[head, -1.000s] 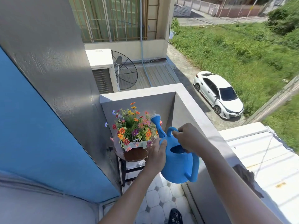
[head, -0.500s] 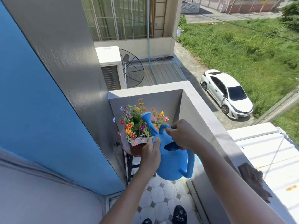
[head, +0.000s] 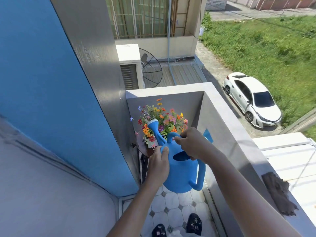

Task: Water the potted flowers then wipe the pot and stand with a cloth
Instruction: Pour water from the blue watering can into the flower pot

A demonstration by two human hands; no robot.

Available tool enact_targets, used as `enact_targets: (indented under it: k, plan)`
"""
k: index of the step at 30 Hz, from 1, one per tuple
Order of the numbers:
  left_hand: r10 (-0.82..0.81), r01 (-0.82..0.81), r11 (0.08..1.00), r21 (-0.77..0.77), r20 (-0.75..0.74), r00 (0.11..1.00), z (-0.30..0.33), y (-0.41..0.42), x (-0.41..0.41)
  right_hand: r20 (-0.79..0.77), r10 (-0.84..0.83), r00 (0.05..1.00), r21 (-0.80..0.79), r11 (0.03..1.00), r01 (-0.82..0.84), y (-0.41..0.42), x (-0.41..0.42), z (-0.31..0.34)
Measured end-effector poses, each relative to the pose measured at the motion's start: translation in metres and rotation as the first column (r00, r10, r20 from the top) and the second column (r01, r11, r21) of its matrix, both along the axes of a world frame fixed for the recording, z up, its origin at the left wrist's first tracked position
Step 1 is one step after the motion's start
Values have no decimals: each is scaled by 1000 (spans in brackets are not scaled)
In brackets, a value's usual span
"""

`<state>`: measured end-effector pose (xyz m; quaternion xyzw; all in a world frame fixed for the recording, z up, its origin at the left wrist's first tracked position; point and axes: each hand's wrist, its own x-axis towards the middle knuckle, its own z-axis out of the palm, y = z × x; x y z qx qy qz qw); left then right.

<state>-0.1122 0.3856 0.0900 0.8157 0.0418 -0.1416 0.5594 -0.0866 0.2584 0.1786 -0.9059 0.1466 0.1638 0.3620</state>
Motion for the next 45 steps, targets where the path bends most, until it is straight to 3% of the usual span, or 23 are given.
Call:
enact_targets:
  k: [19,33,45]
  plan:
    - [-129,126,990,-58,-65,989,-6,-50,-14,-48,-126,991,-85,989,121,-43,-30,1]
    - [-148,145,988,-46,-54,988,-10,-62,5,-60,-206,977,17,978,208,-58,-19,-2]
    - [-197,195,980,-32,-46,979,-6,-81,25,-53,-253,966,-14,967,253,-77,0,-1]
